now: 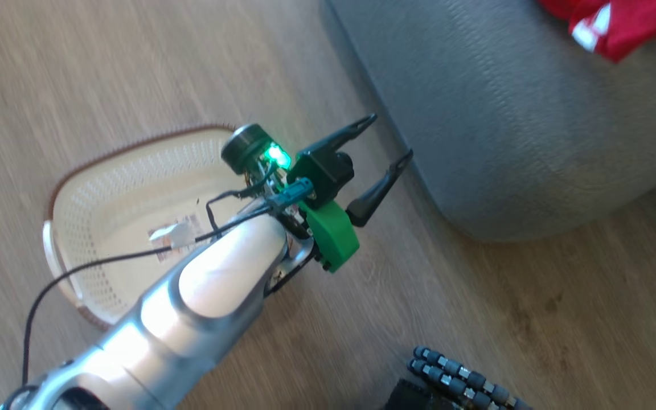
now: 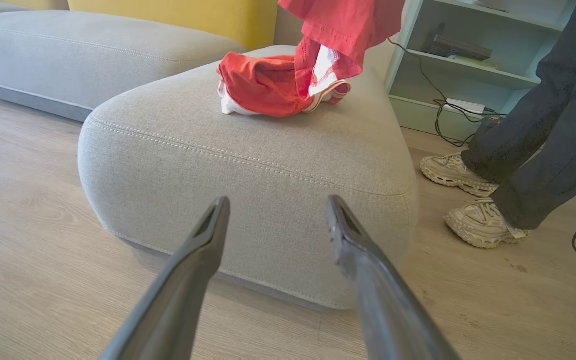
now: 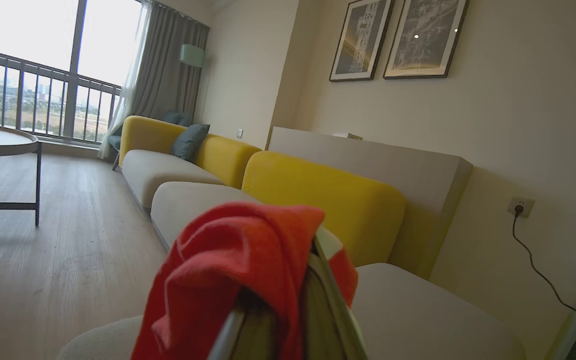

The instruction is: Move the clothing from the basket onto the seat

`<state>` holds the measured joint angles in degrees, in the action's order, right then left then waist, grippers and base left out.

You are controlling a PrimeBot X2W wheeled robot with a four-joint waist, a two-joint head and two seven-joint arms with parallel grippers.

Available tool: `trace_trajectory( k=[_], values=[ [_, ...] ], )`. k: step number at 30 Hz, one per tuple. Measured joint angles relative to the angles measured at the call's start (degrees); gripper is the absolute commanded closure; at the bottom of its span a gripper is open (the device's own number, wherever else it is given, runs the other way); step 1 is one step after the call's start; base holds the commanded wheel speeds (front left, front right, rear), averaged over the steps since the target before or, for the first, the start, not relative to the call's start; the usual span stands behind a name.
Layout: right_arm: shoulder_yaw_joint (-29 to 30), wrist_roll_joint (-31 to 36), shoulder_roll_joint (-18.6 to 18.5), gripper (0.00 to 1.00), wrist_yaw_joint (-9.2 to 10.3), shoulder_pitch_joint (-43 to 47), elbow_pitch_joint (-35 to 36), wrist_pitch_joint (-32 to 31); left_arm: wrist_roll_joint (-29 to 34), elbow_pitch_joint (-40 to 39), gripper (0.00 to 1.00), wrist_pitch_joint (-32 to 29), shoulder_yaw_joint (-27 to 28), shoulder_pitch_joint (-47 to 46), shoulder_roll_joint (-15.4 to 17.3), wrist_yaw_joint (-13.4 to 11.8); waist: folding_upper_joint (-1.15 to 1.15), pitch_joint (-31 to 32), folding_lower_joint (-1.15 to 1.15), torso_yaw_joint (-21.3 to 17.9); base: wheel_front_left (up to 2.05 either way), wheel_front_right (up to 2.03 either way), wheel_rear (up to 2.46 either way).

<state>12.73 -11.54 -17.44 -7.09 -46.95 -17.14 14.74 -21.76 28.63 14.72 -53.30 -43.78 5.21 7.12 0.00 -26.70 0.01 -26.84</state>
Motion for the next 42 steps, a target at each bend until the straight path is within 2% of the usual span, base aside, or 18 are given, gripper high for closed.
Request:
trace_trajectory(
  k=[5, 10, 15, 22, 28, 33, 34, 36, 37, 42],
  values=[
    [3.8, 2.5, -2.0, 1.0, 0.0, -5.7, -4.8, 0.0, 0.0, 0.2, 0.0, 0.0, -1.3, -2.3, 1.0, 0.0, 0.0, -4.2, 0.01, 1.7, 0.0, 0.0, 0.0],
    [8.7, 6.6, -6.3, 1.0, 0.0, -12.4, -10.5, 0.0, 0.0, 0.4, 0.0, 0.0, -1.6, -3.2, 1.8, 0.0, 0.0, -7.8, 0.01, 3.4, 0.0, 0.0, 0.0],
    [15.3, 11.1, -10.5, 1.0, 0.0, -15.3, -17.3, 0.0, -0.5, 0.7, 0.0, 0.0, -2.0, -3.9, 1.8, 0.0, 0.0, -10.5, 0.0, 6.0, 0.0, 0.0, 0.0],
    [22.6, 14.1, -10.9, 1.0, 0.0, -17.7, -27.0, 0.0, -0.6, 0.5, 0.0, 0.0, -1.6, -4.6, 2.0, -0.1, 0.0, -14.2, 0.0, 9.6, 0.0, 0.0, 0.0],
    [21.5, 13.6, -9.8, 1.0, 0.0, -20.5, -32.8, 0.0, -0.5, -0.2, 0.0, 0.0, -1.1, -4.7, 1.9, -0.3, 0.0, -16.5, 0.0, 12.1, 0.0, 0.0, 0.0],
    [16.5, 10.5, -7.5, 1.0, 0.0, -21.3, -35.3, 0.0, 0.1, -0.7, 0.0, 0.0, 0.2, -4.7, 1.7, -0.6, 0.0, -18.1, 0.01, 14.4, 0.0, 0.0, 0.0],
    [16.1, 9.7, -7.5, 0.92, 0.0, -21.0, -35.1, 0.0, 0.1, -0.8, 0.0, 0.0, 0.4, -4.7, 1.6, -0.6, 0.0, -18.1, 0.0, 14.7, 0.0, 0.0, 0.0],
    [14.3, 8.3, -7.3, 0.19, 0.0, -19.5, -33.9, 0.0, 0.1, -0.9, 0.0, 0.0, 0.7, -4.7, 1.4, -0.6, 0.0, -17.8, 0.0, 15.0, 0.0, 0.0, 0.0],
    [13.4, 7.4, -7.1, 0.0, 0.0, -18.4, -32.8, 0.0, 0.1, -1.0, 0.0, 0.0, 0.9, -4.7, 1.2, -0.6, 0.0, -17.5, 0.0, 15.1, 0.0, 0.0, 0.0],
    [8.6, 4.2, -5.7, 0.0, 0.0, -10.4, -26.0, 0.0, 0.6, -1.2, 0.0, 0.0, 2.5, -4.4, 0.7, -0.6, 0.0, -15.8, 0.0, 15.2, 0.0, 0.0, 0.0]
  ],
)
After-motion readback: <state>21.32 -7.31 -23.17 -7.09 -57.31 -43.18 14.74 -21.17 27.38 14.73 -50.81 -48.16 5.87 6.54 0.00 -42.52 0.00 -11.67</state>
